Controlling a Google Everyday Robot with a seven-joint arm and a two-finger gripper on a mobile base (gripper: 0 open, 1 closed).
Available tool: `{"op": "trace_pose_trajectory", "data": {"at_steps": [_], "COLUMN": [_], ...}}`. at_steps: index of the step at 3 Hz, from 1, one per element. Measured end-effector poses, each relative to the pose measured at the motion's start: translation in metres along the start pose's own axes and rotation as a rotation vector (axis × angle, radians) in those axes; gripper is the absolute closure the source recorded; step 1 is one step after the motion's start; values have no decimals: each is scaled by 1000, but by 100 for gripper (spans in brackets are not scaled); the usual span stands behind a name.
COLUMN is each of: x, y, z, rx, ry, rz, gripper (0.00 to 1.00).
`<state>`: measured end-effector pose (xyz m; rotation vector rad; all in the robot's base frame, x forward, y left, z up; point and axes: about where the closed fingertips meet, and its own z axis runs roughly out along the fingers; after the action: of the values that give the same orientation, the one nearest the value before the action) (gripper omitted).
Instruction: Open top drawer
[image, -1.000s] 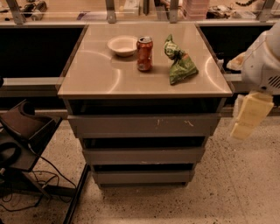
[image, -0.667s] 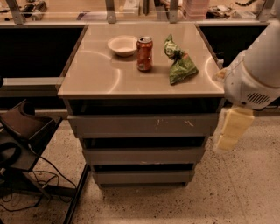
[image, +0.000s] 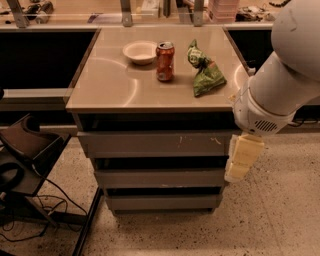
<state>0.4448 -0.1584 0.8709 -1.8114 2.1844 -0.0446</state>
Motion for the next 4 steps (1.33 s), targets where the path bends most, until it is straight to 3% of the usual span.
{"op": "trace_pose_trajectory", "data": {"at_steps": [1,2,3,4], "x": [-15,-41,-64,-67], "y": [-4,-22,-52,-76], "z": [13,33,57,47], "rx": [22,113,246,341], "ry": [-43,-86,-112,-147], "rz": [64,153,208,250], "gripper": [0,0,0,0]}}
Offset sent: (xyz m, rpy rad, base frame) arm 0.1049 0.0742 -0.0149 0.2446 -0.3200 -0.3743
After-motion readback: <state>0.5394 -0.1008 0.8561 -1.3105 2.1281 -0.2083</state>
